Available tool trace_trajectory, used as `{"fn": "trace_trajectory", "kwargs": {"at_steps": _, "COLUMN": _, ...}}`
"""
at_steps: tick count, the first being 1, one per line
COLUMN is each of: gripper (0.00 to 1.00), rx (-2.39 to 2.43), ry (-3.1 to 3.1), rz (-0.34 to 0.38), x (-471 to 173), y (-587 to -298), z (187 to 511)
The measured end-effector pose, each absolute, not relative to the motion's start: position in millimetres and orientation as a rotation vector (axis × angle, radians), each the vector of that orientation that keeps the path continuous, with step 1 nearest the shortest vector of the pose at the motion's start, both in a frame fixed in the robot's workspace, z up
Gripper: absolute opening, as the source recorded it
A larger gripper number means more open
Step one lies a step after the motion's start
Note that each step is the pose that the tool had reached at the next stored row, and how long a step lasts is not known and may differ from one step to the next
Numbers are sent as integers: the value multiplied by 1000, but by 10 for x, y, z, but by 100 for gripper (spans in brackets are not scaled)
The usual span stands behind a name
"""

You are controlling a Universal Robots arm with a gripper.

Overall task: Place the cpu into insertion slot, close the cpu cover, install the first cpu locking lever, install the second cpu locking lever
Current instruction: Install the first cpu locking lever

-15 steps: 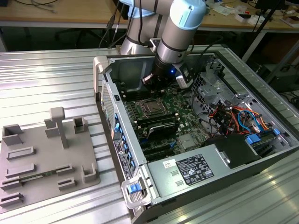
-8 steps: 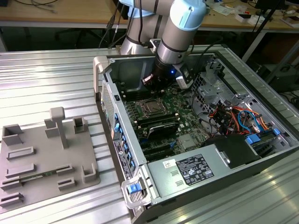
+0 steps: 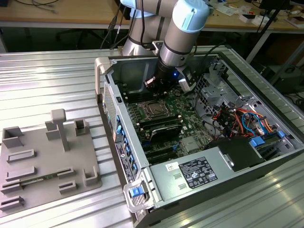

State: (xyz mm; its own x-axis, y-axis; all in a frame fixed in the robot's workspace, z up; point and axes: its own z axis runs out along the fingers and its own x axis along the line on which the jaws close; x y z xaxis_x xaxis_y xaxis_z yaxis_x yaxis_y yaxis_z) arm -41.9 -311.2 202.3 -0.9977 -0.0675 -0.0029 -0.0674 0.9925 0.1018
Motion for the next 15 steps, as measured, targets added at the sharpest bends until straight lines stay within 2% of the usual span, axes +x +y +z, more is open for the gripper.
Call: {"fn": "trace_trajectory", "kwargs": {"at_steps": 15, "gripper": 11, "rx": 106, "ry": -3135, "rz": -159, "x": -419, "y": -3113, "z": 2079}}
